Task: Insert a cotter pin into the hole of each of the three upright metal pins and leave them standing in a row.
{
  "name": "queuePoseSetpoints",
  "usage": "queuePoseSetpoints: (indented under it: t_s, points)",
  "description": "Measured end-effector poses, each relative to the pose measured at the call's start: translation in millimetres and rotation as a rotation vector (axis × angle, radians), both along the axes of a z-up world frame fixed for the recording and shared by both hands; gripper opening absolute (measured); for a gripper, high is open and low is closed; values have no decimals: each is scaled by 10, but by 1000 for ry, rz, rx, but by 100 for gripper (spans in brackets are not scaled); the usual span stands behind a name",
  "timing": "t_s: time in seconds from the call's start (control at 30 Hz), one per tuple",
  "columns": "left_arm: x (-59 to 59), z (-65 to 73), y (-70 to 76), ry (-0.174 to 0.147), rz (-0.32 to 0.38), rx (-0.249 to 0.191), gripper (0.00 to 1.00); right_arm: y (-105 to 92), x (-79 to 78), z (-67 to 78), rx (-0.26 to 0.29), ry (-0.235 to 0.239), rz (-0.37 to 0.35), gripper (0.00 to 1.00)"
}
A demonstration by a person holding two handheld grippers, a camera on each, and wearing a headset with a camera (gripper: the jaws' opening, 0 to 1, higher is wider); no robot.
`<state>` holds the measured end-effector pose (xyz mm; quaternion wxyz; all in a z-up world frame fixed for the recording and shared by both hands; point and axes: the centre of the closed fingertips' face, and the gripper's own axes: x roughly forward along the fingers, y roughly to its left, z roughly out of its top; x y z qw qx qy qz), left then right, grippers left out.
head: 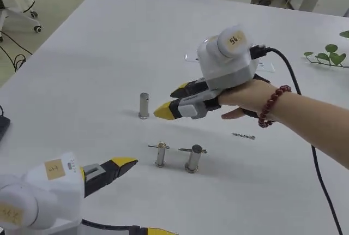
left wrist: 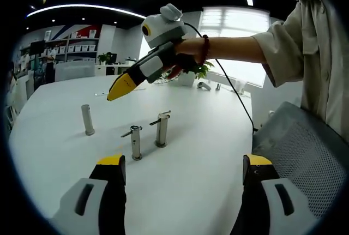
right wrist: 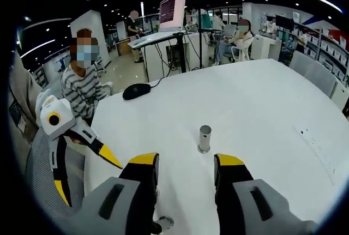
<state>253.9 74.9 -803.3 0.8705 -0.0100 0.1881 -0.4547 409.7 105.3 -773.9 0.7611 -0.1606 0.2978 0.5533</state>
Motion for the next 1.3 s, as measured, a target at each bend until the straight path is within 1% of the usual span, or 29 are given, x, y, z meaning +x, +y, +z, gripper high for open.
queuePoseSetpoints:
  t_s: [0.2, 0.4, 0.47, 0.57, 0.6, 0.7, 0.77, 0.93, 0.97, 1.07, 1.23, 1.3]
  points:
    - [14, -9, 9, 0, 4, 1, 90, 100, 109, -71, 16, -3, -38, 43]
    - [16, -27, 22, 3, 4, 8, 89, 218, 227, -107, 48, -24, -76, 43]
    - [15, -39, 30, 4, 7, 11, 89, 265, 282, -150, 52, -28, -80, 43]
    - [14, -53, 38, 9, 13, 9, 88, 312, 315, -187, 60, -32, -86, 42]
    - [13, -61, 40, 11, 14, 10, 88, 337, 347, -229, 60, -32, -90, 42]
    - [21, -78, 56, 12, 20, 13, 87, 382, 385, -275, 65, -41, -93, 40]
    - [30, -83, 71, 13, 28, 14, 86, 421, 424, -300, 79, -37, -101, 40]
    - [42, -97, 95, 17, 41, 9, 84, 497, 449, -351, 91, -51, -94, 36]
    - [41, -101, 97, 18, 41, 11, 84, 508, 440, -365, 85, -63, -89, 35]
    - [39, -110, 105, 22, 44, 9, 83, 537, 410, -379, 91, -65, -92, 31]
    - [44, -120, 111, 26, 46, 9, 82, 562, 405, -403, 102, -58, -108, 27]
    - [49, -119, 114, 27, 49, 6, 82, 568, 398, -406, 101, -66, -106, 26]
